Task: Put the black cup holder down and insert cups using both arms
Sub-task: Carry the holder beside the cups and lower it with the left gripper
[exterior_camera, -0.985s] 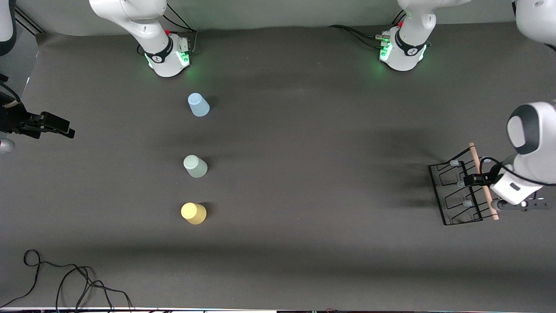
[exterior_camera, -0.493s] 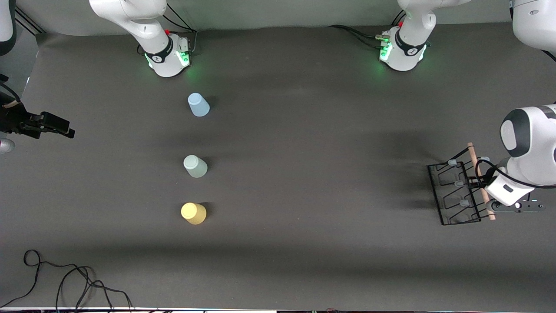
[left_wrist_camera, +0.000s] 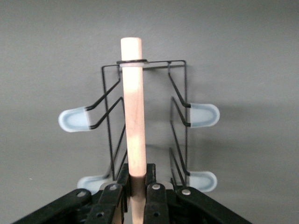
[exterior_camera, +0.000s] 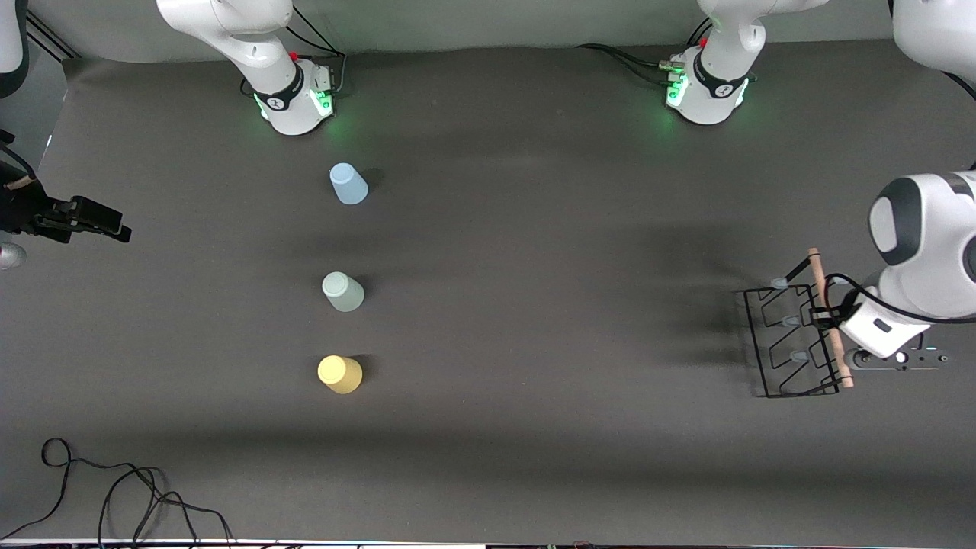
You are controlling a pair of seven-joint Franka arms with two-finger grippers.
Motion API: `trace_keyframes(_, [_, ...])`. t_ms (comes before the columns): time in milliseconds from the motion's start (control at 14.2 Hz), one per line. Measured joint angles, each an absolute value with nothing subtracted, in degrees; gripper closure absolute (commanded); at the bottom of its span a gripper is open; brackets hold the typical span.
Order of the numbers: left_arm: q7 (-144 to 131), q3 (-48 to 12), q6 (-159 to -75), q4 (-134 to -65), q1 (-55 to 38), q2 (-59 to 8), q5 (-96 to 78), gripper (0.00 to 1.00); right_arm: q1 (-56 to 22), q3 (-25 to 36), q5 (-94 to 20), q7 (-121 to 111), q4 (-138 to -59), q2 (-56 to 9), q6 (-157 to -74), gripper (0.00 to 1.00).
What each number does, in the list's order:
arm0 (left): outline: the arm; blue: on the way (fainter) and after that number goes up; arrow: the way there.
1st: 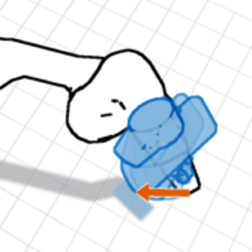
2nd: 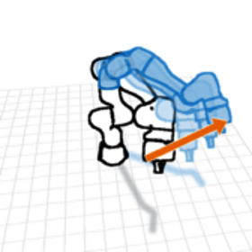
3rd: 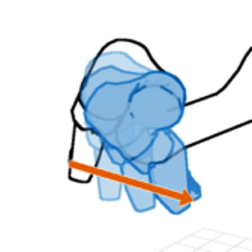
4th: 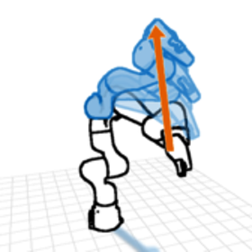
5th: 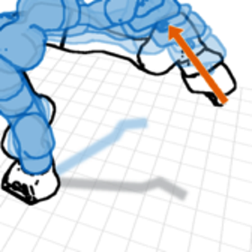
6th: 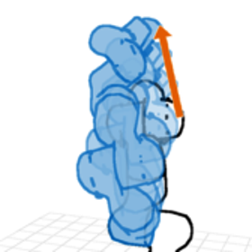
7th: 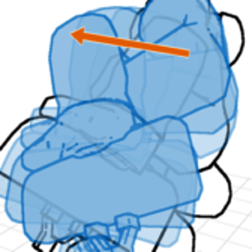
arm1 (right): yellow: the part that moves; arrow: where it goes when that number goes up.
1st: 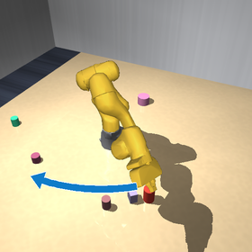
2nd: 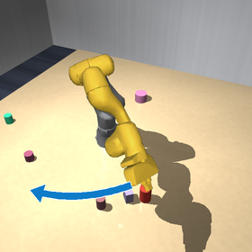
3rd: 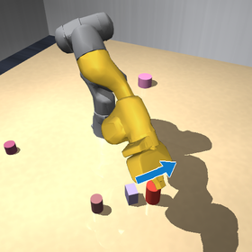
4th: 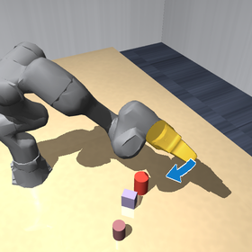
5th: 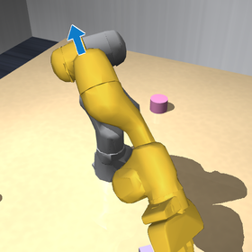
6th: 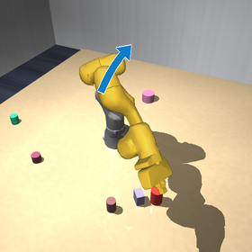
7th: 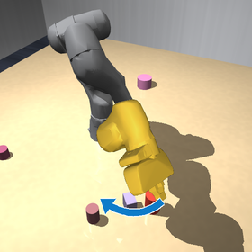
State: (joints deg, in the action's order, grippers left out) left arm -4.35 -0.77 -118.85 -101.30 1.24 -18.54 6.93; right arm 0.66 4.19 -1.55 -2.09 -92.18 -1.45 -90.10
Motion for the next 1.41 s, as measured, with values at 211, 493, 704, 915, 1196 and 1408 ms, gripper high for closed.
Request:
trace_keyframes(211, [-15.13,-1.12,-117.93,-100.03,-7.60,-17.08,6.76,1.00,0.66,4.19,-1.55,-2.09,-92.18,-1.45,-90.08,0.00])
trace_keyframes(493, [-27.42,-1.54,-114.95,-97.57,-19.15,-17.08,5.49,1.00,0.66,4.19,-1.55,-2.09,-92.18,-1.45,-89.94,0.00])
trace_keyframes(704, [-37.48,-2.32,-114.66,-95.71,-26.76,-17.45,3.76,1.00,0.66,4.19,-1.55,-2.09,-92.18,-1.45,-89.93,0.00])
trace_keyframes(915, [-42.41,-2.61,-114.69,-95.00,-34.80,-18.41,1.82,1.00,0.67,4.19,-1.55,-2.09,-92.18,-1.45,-89.92,0.00])
trace_keyframes(1196, [-42.49,-6.17,-115.10,-93.04,-37.67,-21.47,-6.61,1.00,0.67,4.19,-1.55,-2.09,-92.18,-1.45,-89.91,0.00])
trace_keyframes(1408, [-42.60,-11.03,-116.44,-92.29,-37.92,-24.05,-7.31,1.00,0.68,4.22,-1.55,-2.09,-92.18,-1.45,-89.90,0.00])
